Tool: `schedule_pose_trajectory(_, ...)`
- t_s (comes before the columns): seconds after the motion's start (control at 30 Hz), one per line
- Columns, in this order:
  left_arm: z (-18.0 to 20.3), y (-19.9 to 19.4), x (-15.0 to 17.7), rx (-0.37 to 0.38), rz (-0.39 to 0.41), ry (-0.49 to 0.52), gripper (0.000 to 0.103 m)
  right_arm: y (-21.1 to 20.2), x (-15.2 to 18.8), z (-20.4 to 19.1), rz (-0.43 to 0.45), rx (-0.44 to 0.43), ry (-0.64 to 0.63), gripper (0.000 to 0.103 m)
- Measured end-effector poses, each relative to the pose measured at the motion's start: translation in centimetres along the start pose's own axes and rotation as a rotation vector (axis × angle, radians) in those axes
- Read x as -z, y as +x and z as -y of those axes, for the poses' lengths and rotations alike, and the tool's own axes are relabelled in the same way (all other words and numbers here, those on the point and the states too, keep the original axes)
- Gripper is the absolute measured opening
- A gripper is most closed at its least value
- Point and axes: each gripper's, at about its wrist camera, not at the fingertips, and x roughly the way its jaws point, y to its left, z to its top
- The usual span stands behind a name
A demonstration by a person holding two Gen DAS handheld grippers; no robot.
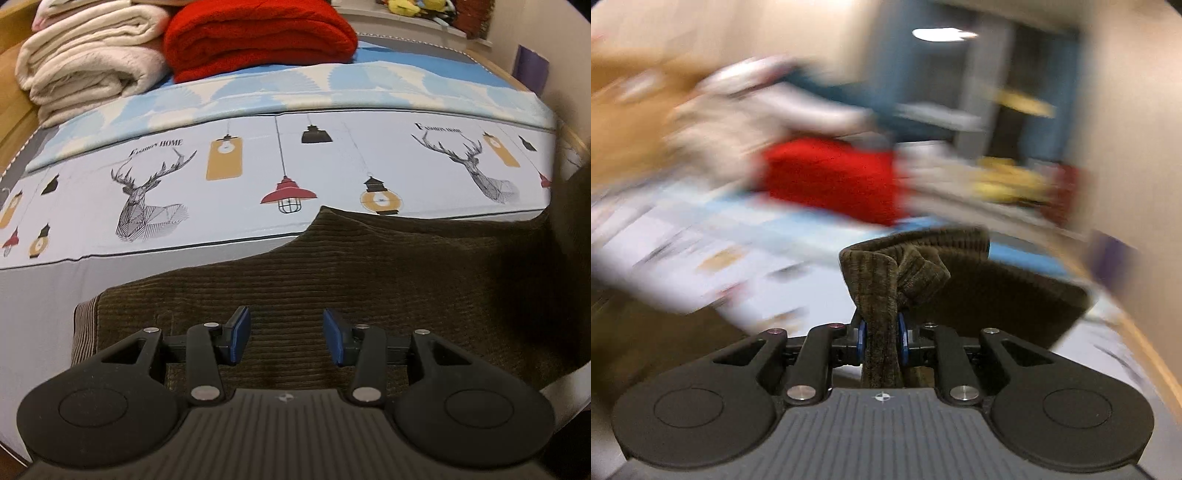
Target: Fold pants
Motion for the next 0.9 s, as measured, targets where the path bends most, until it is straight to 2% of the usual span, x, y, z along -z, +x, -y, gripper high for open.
schedule_pose_trajectory(0.1, -0.2, 0.1, 0.0, 0.000, -0.008, -0.007, 0.048, 3.3, 2.3, -5.0, -0.250, -0.273, -0.088, 0.023)
schedule_pose_trajectory(0.17, -0.2, 0.2, 0.1, 0.002, -0.013, -0.009, 0.048, 4.0, 3.4, -6.6, -0.318, -0.369, -0.137, 0.026)
schedule_pose_trajectory(0.27, -0.3, 0.1, 0.2, 0.003, -0.011, -0.010, 0.048, 3.3, 3.6, -5.9, -0.285, -0.400, -0.131, 0.033)
schedule_pose_trajectory(0.4, -0.7, 0.3, 0.2, -0.010, -0.015, -0.016, 0.048, 2.4, 2.9, -3.3, -0.242, -0.427, 0.029, 0.042)
schedule_pose_trajectory(0.47, -0.9, 0.3, 0.2, -0.014, -0.018, -0.022, 0.048, 2.2, 2.6, -2.8, -0.214, -0.476, 0.065, 0.043)
schedule_pose_trajectory(0.57, -0.9, 0.4, 0.3, -0.013, -0.021, -0.021, 0.048, 1.8, 1.8, -3.1, -0.188, -0.625, 0.108, 0.045)
schedule_pose_trajectory(0.6, -0.8, 0.4, 0.3, -0.013, -0.022, -0.019, 0.048, 1.7, 1.4, -3.3, -0.177, -0.636, 0.108, 0.046)
schedule_pose_trajectory(0.67, -0.7, 0.4, 0.3, -0.012, -0.022, -0.015, 0.048, 2.0, 1.4, -3.4, -0.193, -0.564, 0.076, 0.054)
schedule_pose_trajectory(0.73, -0.6, 0.5, 0.2, -0.013, -0.023, -0.017, 0.048, 3.3, 2.0, -4.2, -0.252, -0.519, 0.016, 0.054)
schedule_pose_trajectory(0.8, -0.5, 0.5, 0.2, -0.012, -0.023, -0.019, 0.048, 4.0, 2.9, -5.1, -0.302, -0.517, -0.064, 0.054)
schedule_pose_trajectory(0.9, -0.2, 0.5, 0.1, -0.008, -0.020, -0.018, 0.048, 5.3, 4.1, -6.9, -0.332, -0.469, -0.160, 0.054)
